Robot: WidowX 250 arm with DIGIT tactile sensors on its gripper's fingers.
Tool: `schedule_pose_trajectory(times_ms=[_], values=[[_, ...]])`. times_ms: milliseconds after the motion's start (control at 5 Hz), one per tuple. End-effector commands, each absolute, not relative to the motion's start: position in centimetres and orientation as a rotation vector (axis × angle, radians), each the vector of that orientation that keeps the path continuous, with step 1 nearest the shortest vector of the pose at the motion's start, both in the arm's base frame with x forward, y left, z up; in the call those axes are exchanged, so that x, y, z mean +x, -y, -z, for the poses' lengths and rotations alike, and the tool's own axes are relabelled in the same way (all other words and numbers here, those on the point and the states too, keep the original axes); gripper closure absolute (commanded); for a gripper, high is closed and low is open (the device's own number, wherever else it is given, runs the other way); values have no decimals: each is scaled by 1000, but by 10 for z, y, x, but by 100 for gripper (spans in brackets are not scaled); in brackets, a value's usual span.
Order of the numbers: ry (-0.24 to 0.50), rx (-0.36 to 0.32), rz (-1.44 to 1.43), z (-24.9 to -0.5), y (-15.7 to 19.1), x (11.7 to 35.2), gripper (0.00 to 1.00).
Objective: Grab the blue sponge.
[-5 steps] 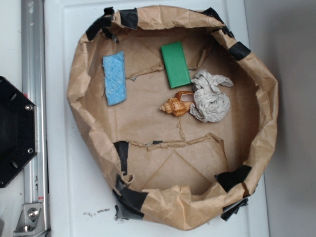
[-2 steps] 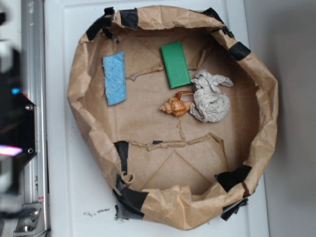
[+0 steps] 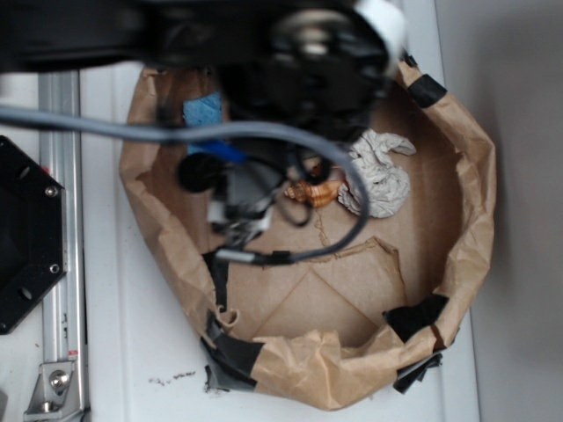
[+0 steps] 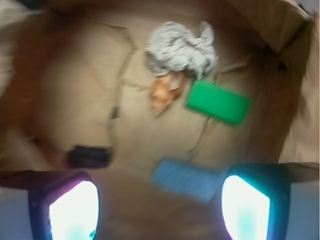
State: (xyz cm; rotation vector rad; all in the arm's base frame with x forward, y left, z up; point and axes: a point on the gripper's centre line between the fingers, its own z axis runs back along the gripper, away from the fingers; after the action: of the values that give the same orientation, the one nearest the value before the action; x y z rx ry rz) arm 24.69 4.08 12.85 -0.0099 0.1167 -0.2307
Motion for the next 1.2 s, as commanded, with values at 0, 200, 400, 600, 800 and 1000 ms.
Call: schedule_pose_trajectory(times_ms=[0,200,400,600,800,1000], values=[[-288,22,556,-62,-36,225,0],[-241,11,695,-57,-35,209,0],[-141,27,779,-55,-38,198,0],[-124,25,775,-53,-42,193,0],[-128,49,748,-51,-43,196,0],[-115,58,675,-46,-58,199,0]])
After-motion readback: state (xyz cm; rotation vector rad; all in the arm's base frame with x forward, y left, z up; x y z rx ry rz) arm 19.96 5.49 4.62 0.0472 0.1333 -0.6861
